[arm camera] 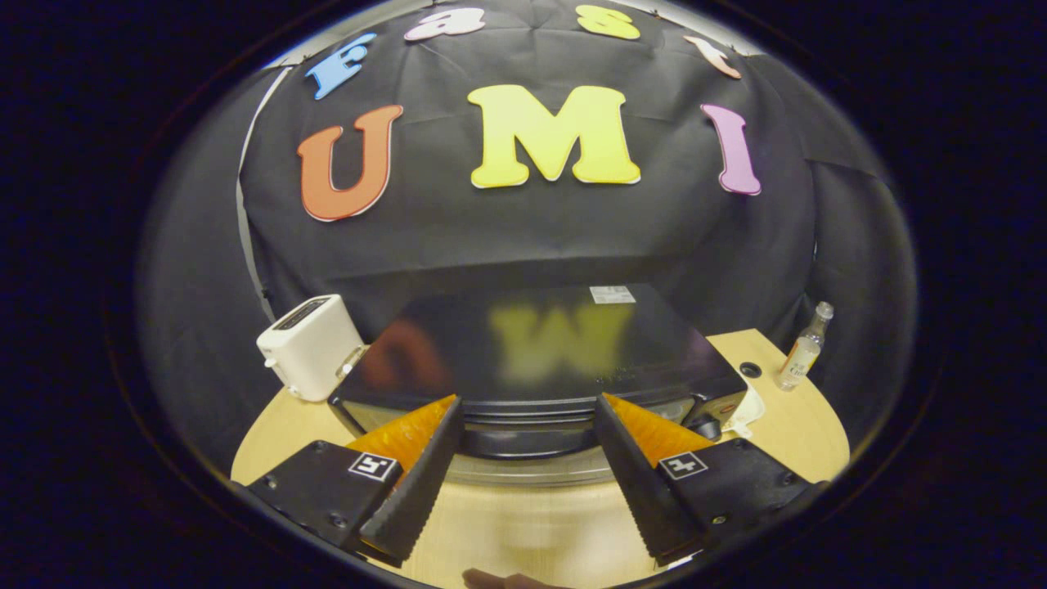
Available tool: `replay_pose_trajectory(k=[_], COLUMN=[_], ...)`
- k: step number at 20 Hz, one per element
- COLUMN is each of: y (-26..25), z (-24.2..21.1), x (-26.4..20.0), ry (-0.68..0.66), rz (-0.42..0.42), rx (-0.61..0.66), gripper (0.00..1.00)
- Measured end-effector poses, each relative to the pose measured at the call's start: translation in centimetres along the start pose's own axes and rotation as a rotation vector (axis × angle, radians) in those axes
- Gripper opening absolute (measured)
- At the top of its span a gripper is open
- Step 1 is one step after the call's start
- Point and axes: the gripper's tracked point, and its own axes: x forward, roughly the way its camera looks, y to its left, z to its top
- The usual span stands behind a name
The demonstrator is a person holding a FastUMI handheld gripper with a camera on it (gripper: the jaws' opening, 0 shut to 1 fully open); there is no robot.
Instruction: Open the toaster oven, put the food inside, and close the toaster oven door.
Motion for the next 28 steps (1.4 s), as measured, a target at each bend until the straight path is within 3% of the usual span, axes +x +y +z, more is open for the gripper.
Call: replay_pose_trajectory(k=[10,20,28], y=[0.8,0.2,-0.4], z=[-1.7,-9.6,-15.5], x=[-2.3,-8.2,-9.2], ry=[0.014,0.096,0.113], rz=[0.028,0.006,0.009], rx=[-0.072,-0.115,-0.091], gripper=[1.00,1.00,1.00])
